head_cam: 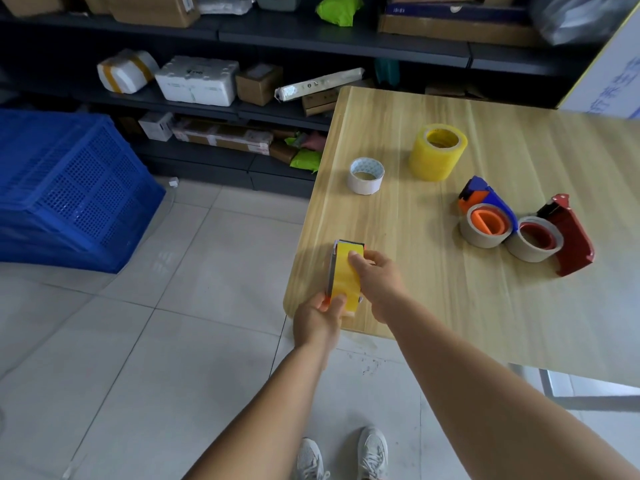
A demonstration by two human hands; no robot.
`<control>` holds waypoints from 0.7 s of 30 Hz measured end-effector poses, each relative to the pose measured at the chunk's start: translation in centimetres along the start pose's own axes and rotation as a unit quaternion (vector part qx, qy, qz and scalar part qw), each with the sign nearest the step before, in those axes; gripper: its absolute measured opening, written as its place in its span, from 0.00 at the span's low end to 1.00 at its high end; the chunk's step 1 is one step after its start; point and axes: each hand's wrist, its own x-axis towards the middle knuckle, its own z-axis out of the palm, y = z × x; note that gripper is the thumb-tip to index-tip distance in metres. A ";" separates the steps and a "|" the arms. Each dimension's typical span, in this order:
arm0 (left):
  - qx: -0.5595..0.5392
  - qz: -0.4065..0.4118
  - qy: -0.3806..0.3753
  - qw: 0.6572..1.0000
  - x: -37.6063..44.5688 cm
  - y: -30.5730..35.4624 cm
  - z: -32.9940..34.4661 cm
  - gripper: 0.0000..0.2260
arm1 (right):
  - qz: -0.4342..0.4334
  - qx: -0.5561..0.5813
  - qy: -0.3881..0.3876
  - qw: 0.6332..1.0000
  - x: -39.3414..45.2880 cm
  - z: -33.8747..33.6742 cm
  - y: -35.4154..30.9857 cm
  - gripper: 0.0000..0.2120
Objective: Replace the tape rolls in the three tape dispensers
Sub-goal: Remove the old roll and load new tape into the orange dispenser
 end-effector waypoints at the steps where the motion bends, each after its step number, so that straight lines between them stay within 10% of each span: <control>1: 0.007 0.003 -0.004 1.000 0.0 0.1 -0.1 0.09 | -0.007 -0.010 0.010 1.000 -0.1 0.1 0.0 0.22; 8: 0.179 0.084 0.006 0.980 -0.7 1.7 -0.8 0.11 | -0.046 -0.080 0.015 0.996 -1.4 -0.1 -0.4 0.22; 13: 0.405 0.208 0.031 0.890 -1.6 3.8 -1.2 0.36 | -0.168 -0.280 0.015 0.945 -3.0 -1.8 -0.1 0.24; 21: 0.558 0.303 -0.014 0.772 -1.6 7.5 2.4 0.33 | -0.229 -0.464 0.055 0.854 -3.1 -8.3 -0.2 0.31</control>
